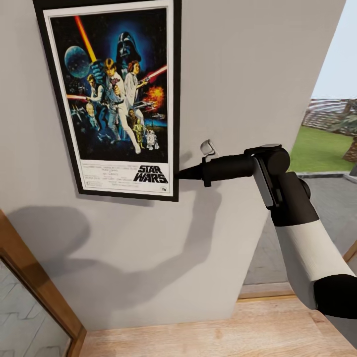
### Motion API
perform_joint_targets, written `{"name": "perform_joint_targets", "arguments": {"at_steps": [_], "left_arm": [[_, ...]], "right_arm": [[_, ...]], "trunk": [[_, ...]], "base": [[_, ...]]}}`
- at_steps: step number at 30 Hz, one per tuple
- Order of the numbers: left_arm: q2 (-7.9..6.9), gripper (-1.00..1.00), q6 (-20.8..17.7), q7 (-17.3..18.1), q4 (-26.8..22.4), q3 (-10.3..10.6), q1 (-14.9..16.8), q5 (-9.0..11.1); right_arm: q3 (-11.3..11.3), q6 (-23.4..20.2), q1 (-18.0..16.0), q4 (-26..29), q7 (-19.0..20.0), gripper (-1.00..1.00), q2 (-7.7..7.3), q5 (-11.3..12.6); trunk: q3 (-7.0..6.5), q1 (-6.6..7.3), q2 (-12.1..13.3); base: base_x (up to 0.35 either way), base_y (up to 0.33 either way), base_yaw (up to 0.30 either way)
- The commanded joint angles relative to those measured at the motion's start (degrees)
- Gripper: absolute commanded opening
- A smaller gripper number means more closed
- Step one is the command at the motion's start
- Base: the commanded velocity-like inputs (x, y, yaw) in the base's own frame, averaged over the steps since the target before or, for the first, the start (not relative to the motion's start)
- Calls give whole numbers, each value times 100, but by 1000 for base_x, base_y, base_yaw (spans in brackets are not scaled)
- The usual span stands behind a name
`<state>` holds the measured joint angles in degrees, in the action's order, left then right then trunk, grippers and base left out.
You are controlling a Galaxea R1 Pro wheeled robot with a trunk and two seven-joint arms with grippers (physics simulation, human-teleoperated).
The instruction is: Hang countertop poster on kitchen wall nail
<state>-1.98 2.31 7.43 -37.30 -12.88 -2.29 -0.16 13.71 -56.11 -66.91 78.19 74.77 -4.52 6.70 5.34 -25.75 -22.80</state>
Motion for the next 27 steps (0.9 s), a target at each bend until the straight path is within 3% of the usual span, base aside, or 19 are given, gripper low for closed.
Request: {"name": "perform_joint_targets", "arguments": {"at_steps": [1, 27], "left_arm": [[3, 100, 6, 39, -5, -22, 1, -2], [3, 100, 6, 39, -5, -22, 1, -2]], "right_arm": [[9, -49, -7, -1, -16, -100, -5, 42], [13, -41, -1, 3, -16, -100, -6, 50]], "trunk": [[11, -4, -12], [11, -4, -12]], "base": [[0, 38, 0], [0, 4, 0]]}}
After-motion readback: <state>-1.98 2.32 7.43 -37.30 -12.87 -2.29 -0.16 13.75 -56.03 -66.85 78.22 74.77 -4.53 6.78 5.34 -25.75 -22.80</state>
